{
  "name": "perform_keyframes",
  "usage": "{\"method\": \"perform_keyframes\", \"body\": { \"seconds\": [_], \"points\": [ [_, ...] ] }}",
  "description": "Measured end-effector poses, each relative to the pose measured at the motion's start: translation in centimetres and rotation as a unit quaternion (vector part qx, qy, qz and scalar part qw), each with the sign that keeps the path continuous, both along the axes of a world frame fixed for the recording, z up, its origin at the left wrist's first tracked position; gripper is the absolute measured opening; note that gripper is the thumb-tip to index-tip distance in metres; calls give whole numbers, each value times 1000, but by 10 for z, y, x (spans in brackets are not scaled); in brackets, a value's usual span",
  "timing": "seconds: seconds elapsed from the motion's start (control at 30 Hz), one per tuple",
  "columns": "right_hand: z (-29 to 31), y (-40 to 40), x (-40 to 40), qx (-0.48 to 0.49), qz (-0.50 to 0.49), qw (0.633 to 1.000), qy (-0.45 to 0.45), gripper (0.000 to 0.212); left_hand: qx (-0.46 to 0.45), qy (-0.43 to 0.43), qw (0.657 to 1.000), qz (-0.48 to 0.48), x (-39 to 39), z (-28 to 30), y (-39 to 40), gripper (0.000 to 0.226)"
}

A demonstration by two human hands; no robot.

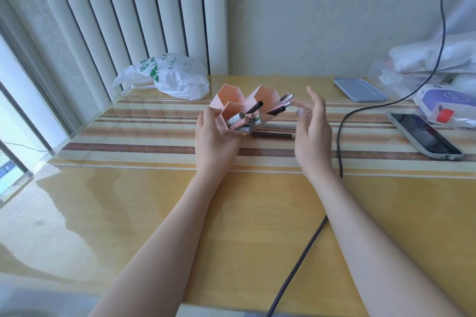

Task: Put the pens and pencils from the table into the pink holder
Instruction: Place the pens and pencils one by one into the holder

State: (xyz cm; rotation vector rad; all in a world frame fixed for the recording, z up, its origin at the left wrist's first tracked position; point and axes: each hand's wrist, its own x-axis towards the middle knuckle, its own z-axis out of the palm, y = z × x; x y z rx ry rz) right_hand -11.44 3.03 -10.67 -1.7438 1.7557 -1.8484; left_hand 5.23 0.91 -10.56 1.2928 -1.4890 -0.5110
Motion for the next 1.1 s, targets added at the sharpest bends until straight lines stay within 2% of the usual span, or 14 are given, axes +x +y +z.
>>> {"method": "perform_keyframes", "body": {
  "seconds": [0.07,0.13,0.2,0.4,0.5,0.57,0.63,0.67,0.73,0.9,1.0,1.1],
  "points": [
    [-9,-5,-13,66,-81,992,76,27,4,9,1000,0,0,1,0,44],
    [-17,-7,-19,187,-133,958,170,22,5,9,1000,0,0,1,0,44],
    [-19,-5,-18,277,-142,923,225,20,6,9,1000,1,0,1,1,44],
    [-17,-4,-19,316,-139,909,234,20,2,13,1000,-2,0,1,1,43],
    [-16,-4,-20,300,-134,919,217,17,6,14,1000,-1,0,2,1,43],
    [-11,-4,-19,242,-103,953,147,11,9,15,1000,-3,0,1,1,44],
    [-1,-3,-18,194,-34,980,1,6,9,15,1000,-2,-1,1,1,45],
    [3,-1,-16,179,6,980,-84,8,8,15,1000,-2,-1,2,2,45],
    [9,2,-13,144,49,965,-214,18,6,17,1000,-5,-1,3,3,45],
    [20,7,-10,9,90,903,-421,25,7,20,1000,-4,0,4,3,44],
    [28,11,-9,-44,87,874,-476,27,9,16,1000,-3,0,3,4,46],
    [33,16,-6,-83,88,868,-482,28,8,11,1000,-5,-1,3,4,47]
  ]
}}
